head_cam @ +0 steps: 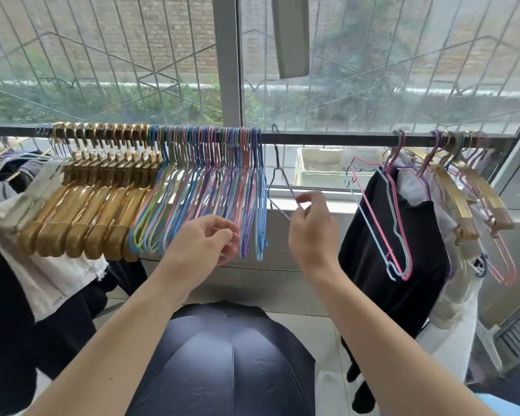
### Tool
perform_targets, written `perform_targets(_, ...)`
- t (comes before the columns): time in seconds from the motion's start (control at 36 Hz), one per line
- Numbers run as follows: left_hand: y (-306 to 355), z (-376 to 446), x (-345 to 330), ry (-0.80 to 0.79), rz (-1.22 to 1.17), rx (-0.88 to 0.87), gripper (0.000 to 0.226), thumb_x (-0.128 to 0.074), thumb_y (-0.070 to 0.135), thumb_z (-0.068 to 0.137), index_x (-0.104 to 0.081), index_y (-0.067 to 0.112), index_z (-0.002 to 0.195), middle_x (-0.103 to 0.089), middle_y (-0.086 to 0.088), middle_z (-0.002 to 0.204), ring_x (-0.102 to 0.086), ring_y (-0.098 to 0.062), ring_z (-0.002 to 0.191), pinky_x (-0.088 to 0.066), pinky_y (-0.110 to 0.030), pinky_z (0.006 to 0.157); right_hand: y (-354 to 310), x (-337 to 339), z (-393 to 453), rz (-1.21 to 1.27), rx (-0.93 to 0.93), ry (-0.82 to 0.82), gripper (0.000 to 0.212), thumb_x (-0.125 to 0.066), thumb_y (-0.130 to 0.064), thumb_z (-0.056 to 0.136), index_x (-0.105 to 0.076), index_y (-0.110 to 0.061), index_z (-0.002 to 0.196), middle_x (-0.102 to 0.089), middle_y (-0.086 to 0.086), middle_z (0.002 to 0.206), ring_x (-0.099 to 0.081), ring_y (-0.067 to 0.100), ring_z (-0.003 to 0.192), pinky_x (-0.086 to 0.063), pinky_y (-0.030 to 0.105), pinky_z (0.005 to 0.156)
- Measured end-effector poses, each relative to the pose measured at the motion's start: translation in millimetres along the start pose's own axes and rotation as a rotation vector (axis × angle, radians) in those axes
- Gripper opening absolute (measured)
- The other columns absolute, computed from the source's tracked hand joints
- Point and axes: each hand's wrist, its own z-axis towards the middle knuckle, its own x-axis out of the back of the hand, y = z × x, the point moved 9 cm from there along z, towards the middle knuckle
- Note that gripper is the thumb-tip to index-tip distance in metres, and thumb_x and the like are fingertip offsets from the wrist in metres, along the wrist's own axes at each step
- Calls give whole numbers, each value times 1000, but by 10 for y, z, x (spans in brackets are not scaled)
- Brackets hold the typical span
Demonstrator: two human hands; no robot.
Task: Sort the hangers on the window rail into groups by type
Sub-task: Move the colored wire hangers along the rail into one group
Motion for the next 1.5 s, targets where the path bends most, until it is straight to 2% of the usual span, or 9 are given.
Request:
perform_targets(0.31, 6, -57, 0, -2, 5, 11, 20, -54, 9, 105, -73, 14, 101, -77, -2, 90, -75, -22, 86, -61, -27, 73, -79, 35, 764, -146, -154, -107, 29, -37, -10, 99, -62, -9, 113, -63, 6, 104, -57, 28, 93, -40, 34, 75)
perform_targets(0.78, -1291, -397, -536, -254, -35, 325, 20, -51, 6, 104, -71, 7, 103, -76, -9, 80, -69, -20, 72, -57, -37, 79, 1853, -194, -609, -220, -615, -565, 24, -50, -9, 99, -68, -17, 86, -60, 5, 80, -51, 21, 62, -44, 33, 65)
perform_targets(0.92, -2076, -528, -798, -293, -125, 575, 14, -61, 20, 100, -68, 10, 106, -74, -11, 97, -67, -24, 84, -54, -35, 79, 1622, -180, -954, -2, -693, -734, 25, -41, -1, 100, -66, -4, 104, -51, 7, 67, -44, 16, 45, -47, 39, 67)
perform_targets(1.0, -2519, -520, -668, -174, 221, 610, 44, -70, 38, 88, -53, 24, 126, -54, -5, 128, -59, -23, 95, -47, -29, 71, 1465, -117, -1063, 134, -712, -798, 22, -43, -1, 104, -64, 1, 110, -51, 7, 65, -45, 17, 49, -55, 35, 64)
perform_targets(1.11, -2945, -600, -495, -194, 314, 559, 73, -73, 36, 92, -32, 25, 152, -26, -3, 154, -40, -27, 137, -39, -31, 95, 1414, -68, -1143, 366, -771, -850, 19, -51, -6, 105, -65, 1, 113, -53, 7, 66, -47, 16, 51, -56, 35, 67)
perform_targets(1.19, -3223, -740, -309, -349, 464, 536, 22, -62, 40, 96, -63, 24, 110, -61, 1, 114, -57, -17, 103, -41, -32, 88, 1569, -10, -1166, 549, -846, -831, 20, -57, -13, 103, -65, -1, 117, -49, 6, 68, -47, 16, 53, -56, 37, 73)
perform_targets(1.28, -3415, -812, 59, -334, 497, 562, 45, -51, 36, 107, -72, 4, 83, -76, -4, 80, -72, -20, 81, -53, -35, 88, 1928, 104, -1181, 588, -915, -759, 28, -56, -14, 103, -59, 0, 127, -51, 5, 69, -51, 16, 55, -54, 39, 83)
perform_targets(1.39, -3370, -857, 468, -316, 389, 616, 47, -46, 31, 110, -64, 6, 74, -71, -8, 68, -70, -26, 74, -55, -46, 92, 2442, 208, -1243, 567, -1014, -632, 26, -55, -15, 104, -61, -6, 127, -58, 6, 73, -58, 17, 61, -60, 36, 77)
perform_targets(1.5, -3065, -962, 573, -344, -51, 693, 38, -48, 27, 109, -61, -2, 87, -73, -27, 96, -70, -48, 103, -57, -49, 98, 2783, 125, -1391, 569, -1088, -552, 21, -56, -9, 104, -61, -3, 123, -66, 10, 84, -66, 20, 70, -60, 30, 62)
